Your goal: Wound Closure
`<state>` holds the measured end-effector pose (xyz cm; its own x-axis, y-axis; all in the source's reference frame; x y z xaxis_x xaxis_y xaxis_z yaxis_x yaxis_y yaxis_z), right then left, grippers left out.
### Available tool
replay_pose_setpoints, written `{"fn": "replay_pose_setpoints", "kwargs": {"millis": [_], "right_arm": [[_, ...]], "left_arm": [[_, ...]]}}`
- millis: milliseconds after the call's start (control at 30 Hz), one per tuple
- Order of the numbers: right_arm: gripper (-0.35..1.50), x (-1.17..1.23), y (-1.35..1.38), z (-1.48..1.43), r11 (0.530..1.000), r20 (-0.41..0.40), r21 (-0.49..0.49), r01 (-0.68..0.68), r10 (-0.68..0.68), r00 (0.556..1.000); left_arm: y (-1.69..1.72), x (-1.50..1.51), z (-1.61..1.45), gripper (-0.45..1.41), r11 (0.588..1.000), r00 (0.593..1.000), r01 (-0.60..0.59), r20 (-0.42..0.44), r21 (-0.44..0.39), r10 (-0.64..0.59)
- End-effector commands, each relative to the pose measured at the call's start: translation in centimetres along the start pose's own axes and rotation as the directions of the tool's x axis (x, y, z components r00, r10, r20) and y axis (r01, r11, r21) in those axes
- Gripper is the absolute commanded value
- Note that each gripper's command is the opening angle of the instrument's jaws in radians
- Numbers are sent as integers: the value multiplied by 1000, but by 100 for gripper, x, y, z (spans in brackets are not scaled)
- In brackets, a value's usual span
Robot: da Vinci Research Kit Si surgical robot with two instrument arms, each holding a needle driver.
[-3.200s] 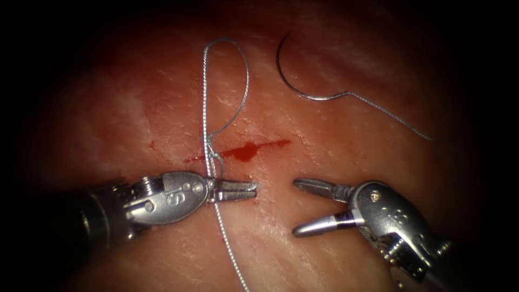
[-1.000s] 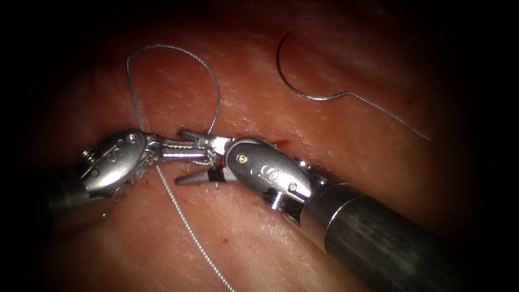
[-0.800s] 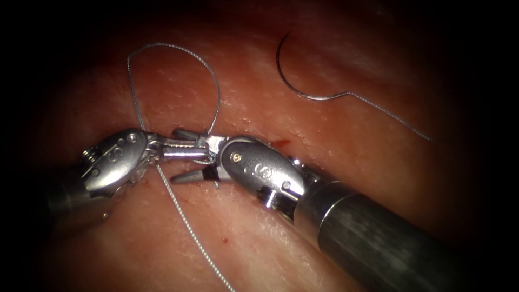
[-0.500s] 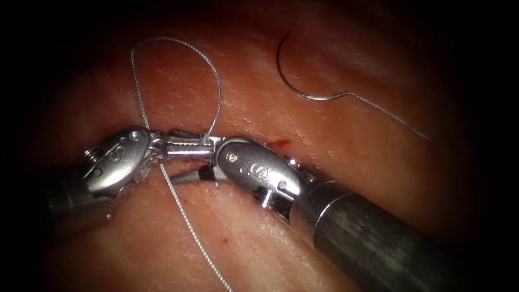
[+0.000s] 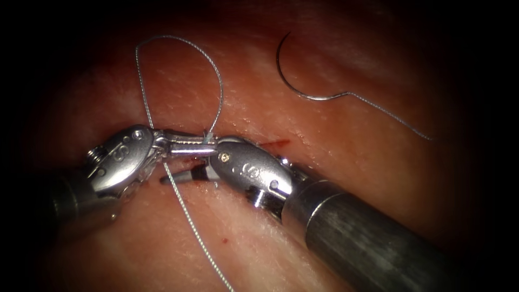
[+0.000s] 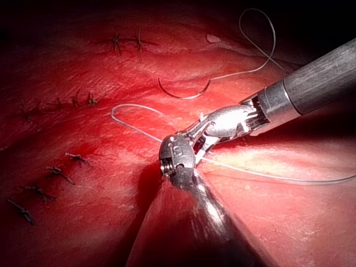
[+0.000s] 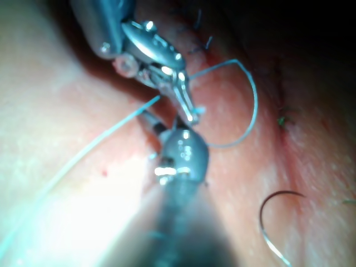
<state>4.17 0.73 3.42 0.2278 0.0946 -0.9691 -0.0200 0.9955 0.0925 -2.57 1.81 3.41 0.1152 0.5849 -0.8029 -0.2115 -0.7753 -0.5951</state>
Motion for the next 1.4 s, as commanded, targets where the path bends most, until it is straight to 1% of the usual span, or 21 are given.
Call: {"fn": "replay_pose_setpoints", "kwargs": {"millis": [33, 100, 133, 167, 200, 233, 267, 400, 600, 633, 667, 700, 733, 767, 800, 867, 1000, 1100, 1200, 1400], "right_arm": [[135, 0, 6, 7, 1000, -5, -1, 2, -2, 1000], [128, 1, 6, 7, 1000, -7, 2, 3, -3, 1000], [116, 1, 5, 7, 1000, -12, 4, 4, -4, 1000], [88, 0, 4, 6, 1000, -12, 18, 4, -4, 1000], [47, 0, 3, 5, 999, -8, 32, 5, -5, 1000], [-28, -1, 2, 4, 999, 3, 43, 5, -5, 1000], [-35, -2, 1, 3, 999, 3, 44, 6, -6, 1000], [-35, -3, 1, 2, 999, 14, 54, 6, -7, 1000], [-35, 0, -2, -1, 998, 5, 66, 8, -8, 1000], [-10, 1, -3, -2, 997, 4, 73, 9, -9, 1000], [49, 3, -4, -5, 997, -6, 77, 5, -4, 1000], [93, 5, -6, -8, 998, -10, 59, 0, 1, 1000], [118, 7, -7, -11, 999, -10, 40, -1, 1, 1000], [131, 10, -7, -14, 1000, -13, 24, -8, 8, 1000], [138, 13, -8, -21, 1000, -24, 11, -15, 16, 1000], [143, 16, -9, -34, 1000, -22, -9, -19, 18, 1000], [145, 22, -9, -70, 999, -23, -38, -27, 26, 999], [145, 21, -9, -93, 998, -20, -56, -32, 30, 999], [145, 19, -10, -109, 997, -11, -64, -35, 34, 999], [143, 17, -10, -125, 997, -15, -74, -36, 35, 999]], "left_arm": [[-4, -5, 5, -45, 1000, 1000, -1, -1, -2, 1], [-4, -5, 5, -45, 1000, 1000, -1, -1, -2, 1], [-4, -5, 5, -45, 1000, 1000, -1, -1, -3, 1], [-4, -5, 4, -45, 1000, 1000, -1, -1, -3, 1], [-3, -5, 4, -45, 1000, 1000, -1, -1, -3, 1], [-3, -5, 4, -45, 1000, 1000, -1, -1, -3, 1], [-3, -5, 4, -45, 1000, 1000, -1, -1, -3, 1], [-3, -5, 4, -45, 1000, 1000, -1, -1, -4, 1], [-4, -4, 1, -45, 1000, 1000, 0, -4, -8, 0], [-4, -3, -1, -45, 1000, 1000, 1, -7, -9, -1], [-5, -1, -2, -45, 1000, 1000, 3, -6, -11, -3], [-6, 0, -5, -45, 1000, 1000, 5, -15, -13, -5], [-7, 2, -8, -45, 1000, 1000, 7, -20, -15, -7], [-8, 4, -10, -45, 1000, 1000, 8, -26, -16, -9], [-10, 7, -14, -45, 1000, 999, 11, -34, -18, -12], [-11, 11, -18, -45, 1000, 999, 15, -51, -20, -16], [-12, 24, -30, -45, 999, 995, 27, -98, -21, -29], [-11, 34, -38, -45, 999, 990, 34, -136, -36, -39], [-11, 45, -48, -45, 998, 985, 42, -167, -47, -50], [-11, 60, -76, -45, 996, 980, 54, -185, -69, -66]]}}
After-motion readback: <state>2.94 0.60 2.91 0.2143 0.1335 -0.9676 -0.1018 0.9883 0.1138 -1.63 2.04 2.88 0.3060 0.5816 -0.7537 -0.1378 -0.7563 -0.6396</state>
